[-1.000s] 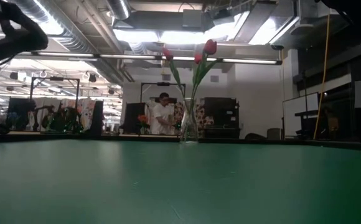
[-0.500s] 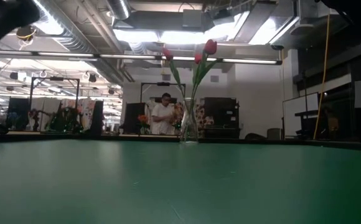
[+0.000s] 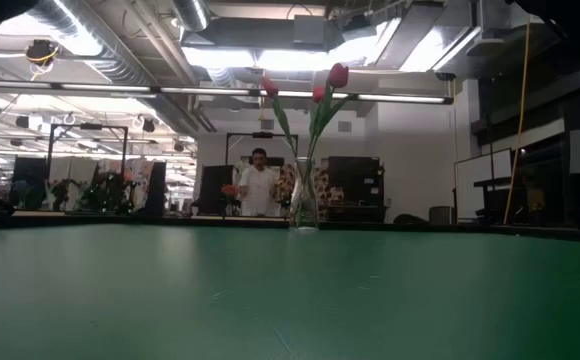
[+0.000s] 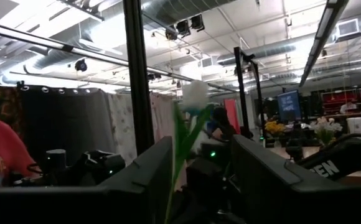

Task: Sort flowers into vase by color
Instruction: Put the white tulip into the bottom left transparent vase

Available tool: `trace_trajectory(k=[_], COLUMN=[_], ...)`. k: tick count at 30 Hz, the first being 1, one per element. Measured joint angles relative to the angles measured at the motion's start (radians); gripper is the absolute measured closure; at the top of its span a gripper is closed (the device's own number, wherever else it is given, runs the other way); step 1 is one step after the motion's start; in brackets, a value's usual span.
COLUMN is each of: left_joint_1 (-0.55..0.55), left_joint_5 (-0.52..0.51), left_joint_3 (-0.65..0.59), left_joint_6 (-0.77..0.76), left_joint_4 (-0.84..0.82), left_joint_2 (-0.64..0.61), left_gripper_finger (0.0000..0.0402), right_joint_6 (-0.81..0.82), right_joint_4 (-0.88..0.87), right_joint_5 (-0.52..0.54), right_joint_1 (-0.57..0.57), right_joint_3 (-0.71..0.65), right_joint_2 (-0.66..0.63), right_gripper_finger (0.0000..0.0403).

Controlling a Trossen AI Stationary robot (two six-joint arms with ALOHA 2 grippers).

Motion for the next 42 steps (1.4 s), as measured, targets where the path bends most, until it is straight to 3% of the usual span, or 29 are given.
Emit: trace_trajectory(k=[12,22,31,38,42], left_joint_1=[0.017,-0.128,-0.173,-0.097,-0.096], left_joint_5=[0.001,0.0,0.002,0.0,0.002], left_joint_3=[-0.001,-0.001,-0.001,-0.001,-0.001], left_joint_6=[-0.447,-0.322,-0.803,-0.854,-0.993], left_joint_4=[-0.474,-0.512,-0.895,-1.033,-1.16], left_joint_2=[0.016,-0.112,-0.116,-0.115,-0.115], left_gripper_finger=[0.04,0.0401,0.0401,0.0401,0.0401], right_joint_6=[0.025,0.025,-0.001,-0.002,-0.002], right_joint_4=[-0.005,-0.02,-0.03,-0.031,-0.03], right_joint_5=[-0.044,-0.026,-0.005,0.01,0.009], right_joint_1=[0.0,0.0,0.0,0.0,0.0], right_joint_3=[0.0,0.0,0.0,0.0,0.0], right_joint_2=[0.0,0.0,0.0,0.0,0.0], right_gripper_finger=[0.0237,0.0237,0.0237,0.0237,0.0237])
